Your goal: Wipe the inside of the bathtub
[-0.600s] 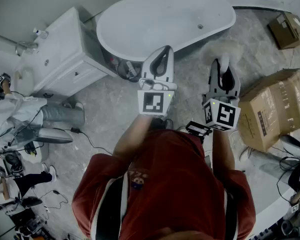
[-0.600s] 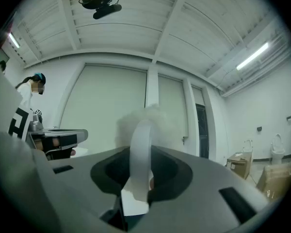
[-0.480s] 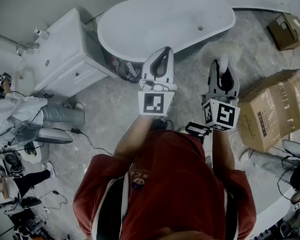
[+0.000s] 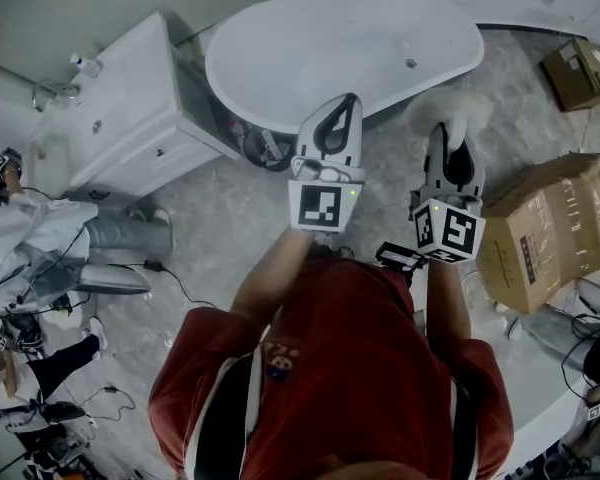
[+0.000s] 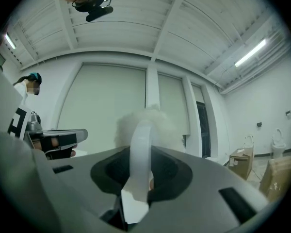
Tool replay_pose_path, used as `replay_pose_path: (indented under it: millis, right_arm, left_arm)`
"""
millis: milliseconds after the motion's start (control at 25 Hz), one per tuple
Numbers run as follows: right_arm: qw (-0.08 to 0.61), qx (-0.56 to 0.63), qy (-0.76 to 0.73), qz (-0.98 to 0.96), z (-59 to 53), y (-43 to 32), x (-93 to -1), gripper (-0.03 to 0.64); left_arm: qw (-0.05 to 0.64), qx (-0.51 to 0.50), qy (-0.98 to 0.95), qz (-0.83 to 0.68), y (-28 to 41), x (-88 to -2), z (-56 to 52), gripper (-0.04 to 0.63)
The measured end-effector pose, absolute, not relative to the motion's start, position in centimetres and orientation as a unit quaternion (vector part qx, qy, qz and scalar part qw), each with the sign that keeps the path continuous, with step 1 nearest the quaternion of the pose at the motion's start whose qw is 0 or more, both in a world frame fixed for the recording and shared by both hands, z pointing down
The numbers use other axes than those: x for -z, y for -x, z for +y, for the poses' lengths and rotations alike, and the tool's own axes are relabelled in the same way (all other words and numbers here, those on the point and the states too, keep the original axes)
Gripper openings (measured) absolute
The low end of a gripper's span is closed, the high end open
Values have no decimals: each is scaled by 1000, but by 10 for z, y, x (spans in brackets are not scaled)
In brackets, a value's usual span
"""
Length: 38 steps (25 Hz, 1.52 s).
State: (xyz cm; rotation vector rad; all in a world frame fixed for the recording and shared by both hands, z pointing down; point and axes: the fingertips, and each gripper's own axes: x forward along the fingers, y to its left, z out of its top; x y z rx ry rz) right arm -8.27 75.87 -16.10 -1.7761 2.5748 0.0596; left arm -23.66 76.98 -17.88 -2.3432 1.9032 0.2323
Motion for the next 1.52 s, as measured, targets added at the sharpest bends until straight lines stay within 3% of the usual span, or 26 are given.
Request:
replay_pose_path:
  millis: [520,840,1200,1520]
  right_arm:
    - [16,-46,567,822,695,102,151,100]
    - [2,-38,548,836,611,61,142,100]
    - [6,-29,526,850,502,-34,141,98]
    - [-9,-16,509,861,438,-57,119,98]
  left_arm:
    - [40,-69,781,620,251,161,700,17]
    - [44,-57,773,631,207,158,626,17]
    - [39,-49,751,657,122,157,521,17]
    - [42,-42,732,679,106,149,459,17]
